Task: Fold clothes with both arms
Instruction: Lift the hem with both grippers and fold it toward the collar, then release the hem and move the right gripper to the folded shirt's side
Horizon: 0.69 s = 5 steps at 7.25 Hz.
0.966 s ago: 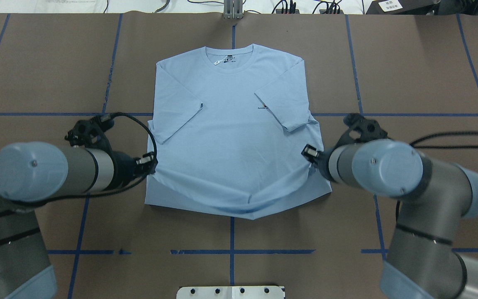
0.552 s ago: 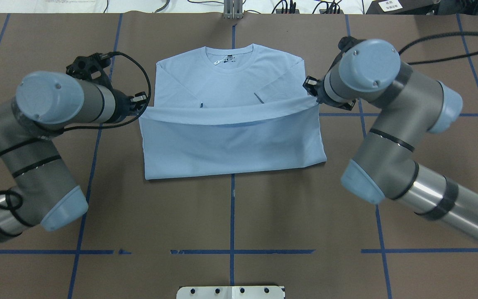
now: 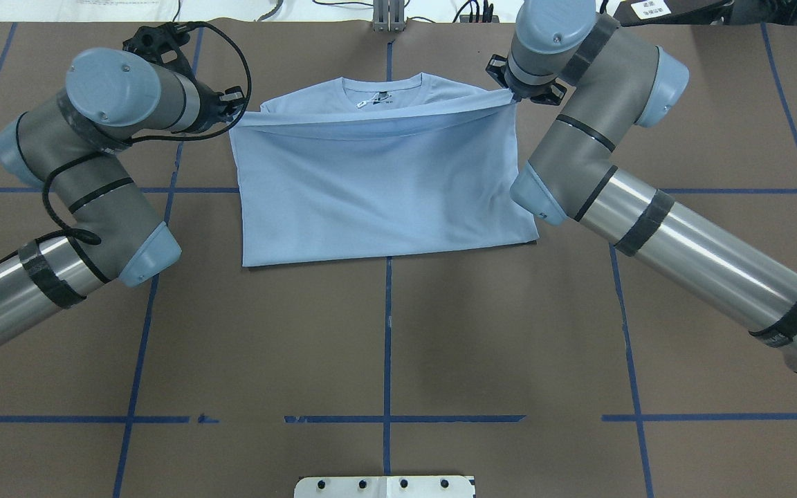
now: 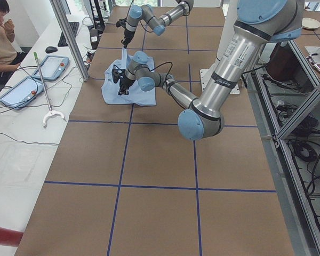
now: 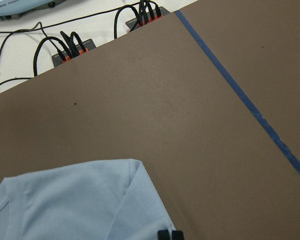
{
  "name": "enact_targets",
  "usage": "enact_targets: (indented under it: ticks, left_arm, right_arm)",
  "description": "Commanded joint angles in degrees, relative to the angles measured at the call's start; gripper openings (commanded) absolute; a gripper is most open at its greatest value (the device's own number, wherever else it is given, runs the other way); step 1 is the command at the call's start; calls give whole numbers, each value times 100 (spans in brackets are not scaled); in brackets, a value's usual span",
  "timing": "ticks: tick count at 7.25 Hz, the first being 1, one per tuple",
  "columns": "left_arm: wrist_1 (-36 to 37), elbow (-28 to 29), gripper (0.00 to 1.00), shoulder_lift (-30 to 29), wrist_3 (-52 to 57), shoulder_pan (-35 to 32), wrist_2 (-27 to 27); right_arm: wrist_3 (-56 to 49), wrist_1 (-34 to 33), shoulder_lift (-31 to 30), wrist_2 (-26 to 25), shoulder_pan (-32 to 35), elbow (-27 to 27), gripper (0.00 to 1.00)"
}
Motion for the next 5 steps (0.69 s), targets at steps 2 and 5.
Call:
enact_targets:
  ticks: [2,5]
  left_arm:
    - [-1179,1320,0,-447,1,-21,68]
    - [-1271,1641,42,-589,-42,-21,147]
  right_arm:
    - [-55,493,277,-38,-8,-915,0]
    - [-72,608,286,-38,-26,-970,24]
